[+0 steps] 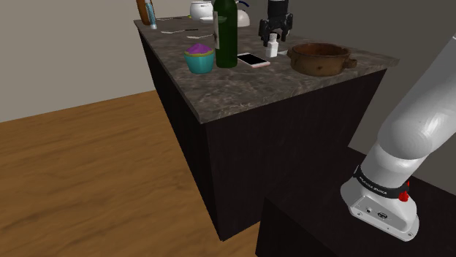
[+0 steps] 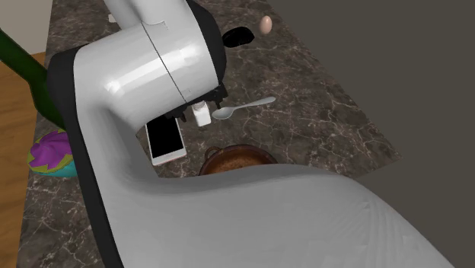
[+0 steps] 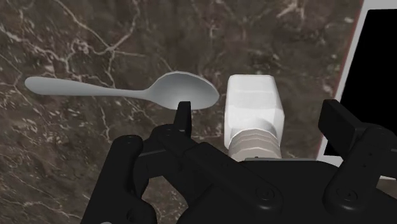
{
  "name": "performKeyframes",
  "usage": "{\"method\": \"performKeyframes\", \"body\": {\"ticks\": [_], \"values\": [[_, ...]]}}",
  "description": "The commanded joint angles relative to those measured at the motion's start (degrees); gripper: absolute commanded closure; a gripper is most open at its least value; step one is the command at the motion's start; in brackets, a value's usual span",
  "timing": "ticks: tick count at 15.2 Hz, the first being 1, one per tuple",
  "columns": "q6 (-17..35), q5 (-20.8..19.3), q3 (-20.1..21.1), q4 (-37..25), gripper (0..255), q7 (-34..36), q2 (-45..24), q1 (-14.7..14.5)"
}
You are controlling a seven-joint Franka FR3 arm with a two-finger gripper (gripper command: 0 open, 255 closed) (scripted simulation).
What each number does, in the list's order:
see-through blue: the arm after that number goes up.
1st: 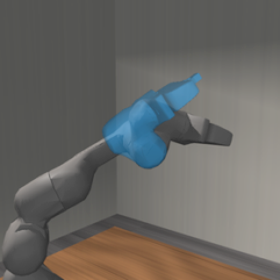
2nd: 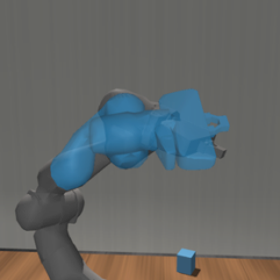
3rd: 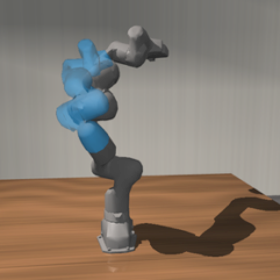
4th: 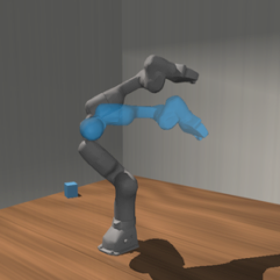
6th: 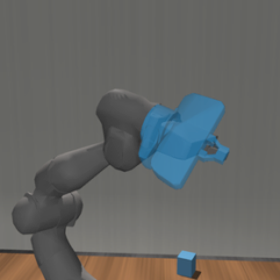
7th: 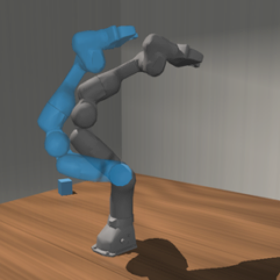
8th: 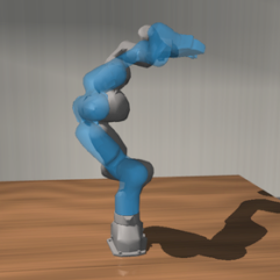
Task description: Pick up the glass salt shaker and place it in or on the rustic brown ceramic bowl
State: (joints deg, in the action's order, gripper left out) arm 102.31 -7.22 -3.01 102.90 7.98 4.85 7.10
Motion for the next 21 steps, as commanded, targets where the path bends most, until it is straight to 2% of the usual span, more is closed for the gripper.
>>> {"method": "performKeyframes", "body": {"ticks": [1, 3, 4, 13, 21], "values": [[0.04, 0.0, 0.0, 0.05, 0, 0.0, 0.02, 0.0], [0.03, 0.0, 0.0, 0.04, 0, 0.0, 0.01, 0.0], [0.03, 0.0, 0.0, 0.04, 255, 0.0, 0.01, 0.0], [0.04, 0.0, 0.0, 0.05, 255, 0.0, 0.02, 0.01], [-6.27, 0.17, 0.07, -7.26, 255, -0.69, -0.95, -0.04]]}}
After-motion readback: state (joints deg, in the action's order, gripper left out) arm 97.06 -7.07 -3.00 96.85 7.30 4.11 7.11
